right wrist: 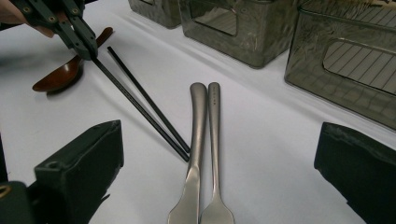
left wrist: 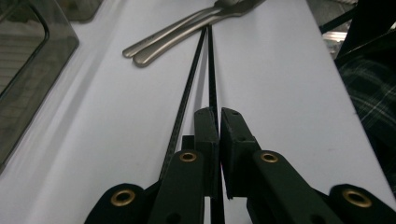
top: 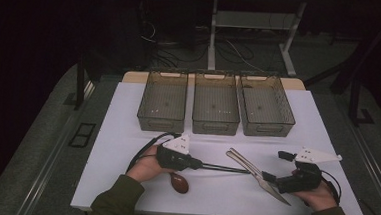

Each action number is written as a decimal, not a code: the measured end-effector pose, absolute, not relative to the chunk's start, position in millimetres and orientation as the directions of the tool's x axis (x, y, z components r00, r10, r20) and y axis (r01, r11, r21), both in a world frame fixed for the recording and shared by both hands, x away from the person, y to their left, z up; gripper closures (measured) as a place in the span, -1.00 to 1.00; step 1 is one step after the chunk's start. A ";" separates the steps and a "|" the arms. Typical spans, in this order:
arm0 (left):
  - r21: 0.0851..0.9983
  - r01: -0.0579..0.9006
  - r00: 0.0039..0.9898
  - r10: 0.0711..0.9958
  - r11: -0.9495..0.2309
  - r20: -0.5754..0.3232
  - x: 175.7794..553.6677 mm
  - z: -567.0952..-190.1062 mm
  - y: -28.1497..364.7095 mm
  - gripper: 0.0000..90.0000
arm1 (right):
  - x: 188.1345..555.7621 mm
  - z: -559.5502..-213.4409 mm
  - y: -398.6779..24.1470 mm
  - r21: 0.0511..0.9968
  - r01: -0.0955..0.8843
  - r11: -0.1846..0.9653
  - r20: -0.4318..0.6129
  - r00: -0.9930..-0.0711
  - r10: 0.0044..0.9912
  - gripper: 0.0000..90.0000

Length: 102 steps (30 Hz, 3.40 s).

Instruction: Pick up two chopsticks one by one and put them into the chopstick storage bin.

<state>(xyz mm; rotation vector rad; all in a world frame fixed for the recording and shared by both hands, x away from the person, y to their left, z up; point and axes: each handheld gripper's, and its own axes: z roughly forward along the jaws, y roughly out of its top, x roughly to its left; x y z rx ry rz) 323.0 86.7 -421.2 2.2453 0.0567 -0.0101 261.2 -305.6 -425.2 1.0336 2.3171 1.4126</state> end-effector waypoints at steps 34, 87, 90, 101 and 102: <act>0.863 0.120 0.988 0.145 -0.491 -0.055 327.0 -388.5 117.1 0.89 | 261.8 -428.3 -303.7 0.841 0.462 0.281 0.155 -0.704 0.693 -0.98; 0.879 0.373 0.630 0.777 -0.297 -0.005 441.2 -356.9 181.9 0.89 | 262.2 -427.7 -304.0 0.840 0.468 0.275 0.160 -0.697 0.699 -0.98; 0.865 0.399 0.609 0.793 -0.303 -0.003 446.3 -362.6 184.2 0.89 | 262.0 -427.6 -304.2 0.839 0.469 0.276 0.159 -0.697 0.699 -0.98; 0.826 0.450 0.563 0.826 -0.339 0.032 457.6 -378.5 189.3 0.89 | 261.8 -427.4 -304.5 0.839 0.469 0.274 0.162 -0.697 0.698 -0.98; 0.822 0.456 0.560 0.828 -0.340 0.032 458.4 -380.0 188.9 0.89 | 261.8 -427.5 -304.5 0.839 0.470 0.275 0.162 -0.698 0.698 -0.98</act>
